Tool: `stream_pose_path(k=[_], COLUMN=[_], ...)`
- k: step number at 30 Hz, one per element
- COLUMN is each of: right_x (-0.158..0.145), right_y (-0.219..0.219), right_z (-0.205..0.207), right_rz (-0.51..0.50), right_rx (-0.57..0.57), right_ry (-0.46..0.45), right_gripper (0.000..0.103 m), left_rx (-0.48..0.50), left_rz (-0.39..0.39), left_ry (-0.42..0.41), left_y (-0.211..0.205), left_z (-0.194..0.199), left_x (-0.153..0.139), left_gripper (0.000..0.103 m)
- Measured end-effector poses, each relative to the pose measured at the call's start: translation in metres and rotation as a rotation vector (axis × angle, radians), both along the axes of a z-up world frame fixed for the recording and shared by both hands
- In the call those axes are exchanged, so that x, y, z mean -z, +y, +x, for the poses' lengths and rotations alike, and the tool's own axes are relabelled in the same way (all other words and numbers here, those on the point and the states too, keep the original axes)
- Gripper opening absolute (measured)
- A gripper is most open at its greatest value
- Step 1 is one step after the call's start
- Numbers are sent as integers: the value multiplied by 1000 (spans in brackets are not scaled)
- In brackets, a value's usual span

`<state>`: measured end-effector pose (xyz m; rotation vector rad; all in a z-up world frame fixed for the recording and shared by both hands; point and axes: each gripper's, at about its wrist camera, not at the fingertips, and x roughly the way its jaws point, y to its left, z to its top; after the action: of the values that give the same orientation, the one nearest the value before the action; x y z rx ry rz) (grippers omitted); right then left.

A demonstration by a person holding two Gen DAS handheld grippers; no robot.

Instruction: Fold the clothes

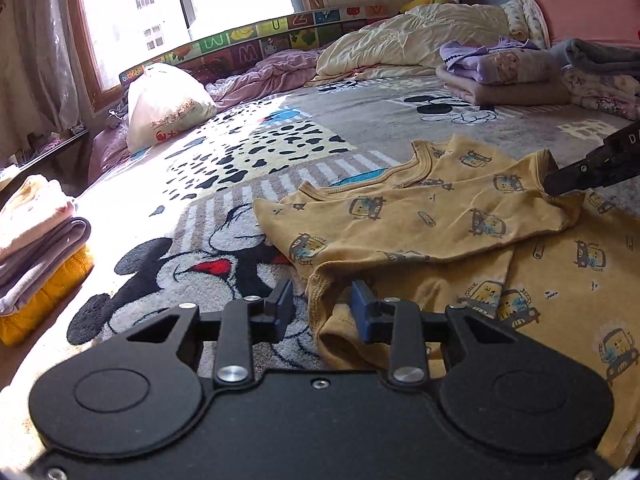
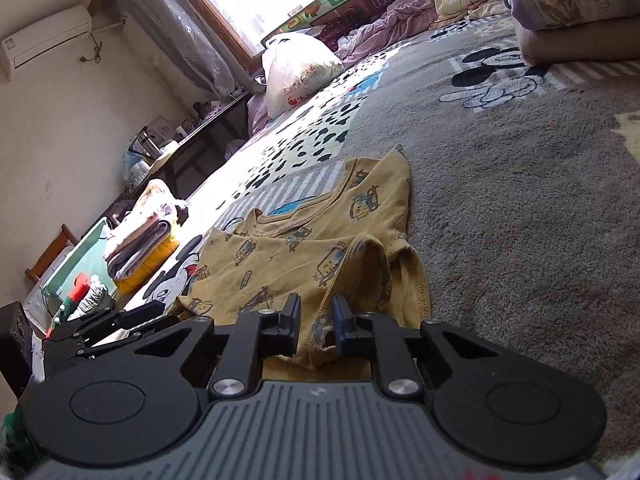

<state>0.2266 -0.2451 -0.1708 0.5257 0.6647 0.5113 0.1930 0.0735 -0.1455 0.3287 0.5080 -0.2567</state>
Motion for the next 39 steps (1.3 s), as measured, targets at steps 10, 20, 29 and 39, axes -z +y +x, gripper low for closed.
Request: stream_pose_path(k=[10, 20, 29, 39], right_x=[-13, -5, -16, -16], right_y=[-8, -9, 11, -9], right_z=[6, 8, 4, 8], right_rz=[33, 25, -133, -58], right_rx=[37, 39, 17, 74], right_ry=[-3, 36, -31, -28], right_gripper=[7, 37, 2, 8], left_rx=[57, -121, -116, -192], left_rz=[221, -394, -395, -557], left_ry=[-15, 56, 237, 186], left_y=[-10, 74, 56, 81], left_z=[-8, 17, 39, 50], left_x=[2, -40, -14, -18], left_gripper=[6, 18, 21, 23])
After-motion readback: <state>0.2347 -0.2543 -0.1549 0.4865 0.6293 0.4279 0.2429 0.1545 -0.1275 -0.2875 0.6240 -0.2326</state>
